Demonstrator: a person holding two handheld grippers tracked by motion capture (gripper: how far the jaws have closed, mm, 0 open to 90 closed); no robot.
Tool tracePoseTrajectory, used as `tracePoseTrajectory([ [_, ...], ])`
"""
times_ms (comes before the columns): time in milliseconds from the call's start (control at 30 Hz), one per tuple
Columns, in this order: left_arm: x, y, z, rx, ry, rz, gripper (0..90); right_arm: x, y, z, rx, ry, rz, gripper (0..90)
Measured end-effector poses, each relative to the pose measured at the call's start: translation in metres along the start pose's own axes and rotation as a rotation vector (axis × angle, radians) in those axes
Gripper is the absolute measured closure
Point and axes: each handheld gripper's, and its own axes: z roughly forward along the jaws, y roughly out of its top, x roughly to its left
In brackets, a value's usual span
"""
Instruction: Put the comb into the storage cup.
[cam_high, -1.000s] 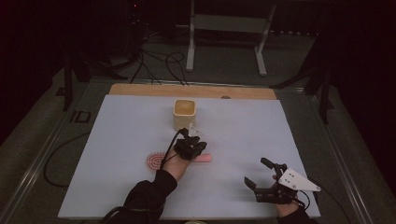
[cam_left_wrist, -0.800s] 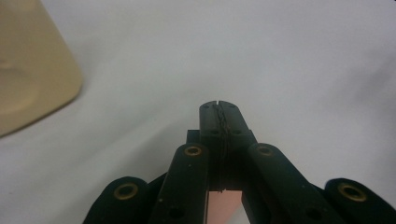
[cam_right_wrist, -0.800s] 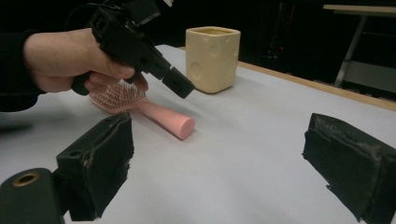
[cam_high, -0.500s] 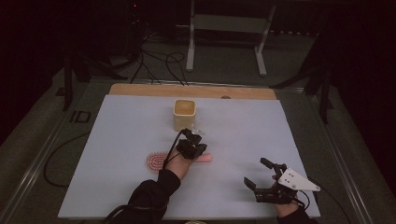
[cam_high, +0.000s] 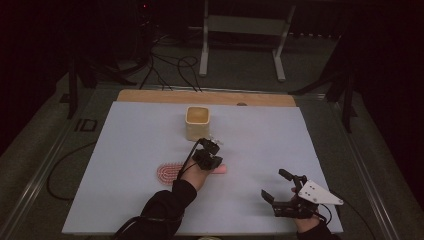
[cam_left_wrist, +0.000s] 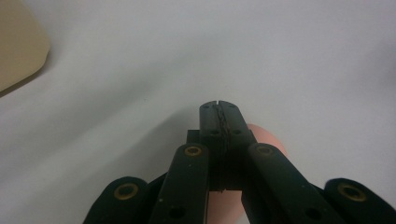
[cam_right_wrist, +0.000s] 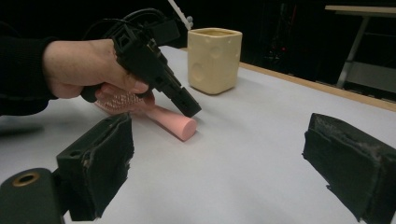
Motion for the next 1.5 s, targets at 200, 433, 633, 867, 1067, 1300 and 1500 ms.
tracePoseTrajectory([
  [200,-0.002,-0.001,0.001,0.016,-0.002,0.011,90.0,0.000,0.000,0.000,0.000,0.002,0.002,8.3],
  [433,-0.009,-0.007,0.001,0.030,-0.030,0.025,90.0,0.000,0.000,0.000,0.002,0.001,0.002,8.3],
  [633,-0.016,-0.013,-0.003,0.039,-0.044,0.052,90.0,0.000,0.000,0.000,0.004,-0.001,0.001,8.3],
  [867,-0.021,-0.020,-0.006,0.048,-0.061,0.066,90.0,0.000,0.000,0.001,0.003,0.001,0.000,8.4],
  [1067,-0.025,-0.026,-0.009,0.058,-0.070,0.088,90.0,-0.001,0.000,0.001,0.004,-0.002,-0.001,8.3],
  [1300,-0.030,-0.034,-0.012,0.068,-0.084,0.104,90.0,0.000,0.000,0.001,0.003,0.000,0.001,8.3],
  [1500,-0.034,-0.041,-0.019,0.082,-0.094,0.129,90.0,0.000,0.001,0.000,0.002,-0.002,-0.001,8.3],
])
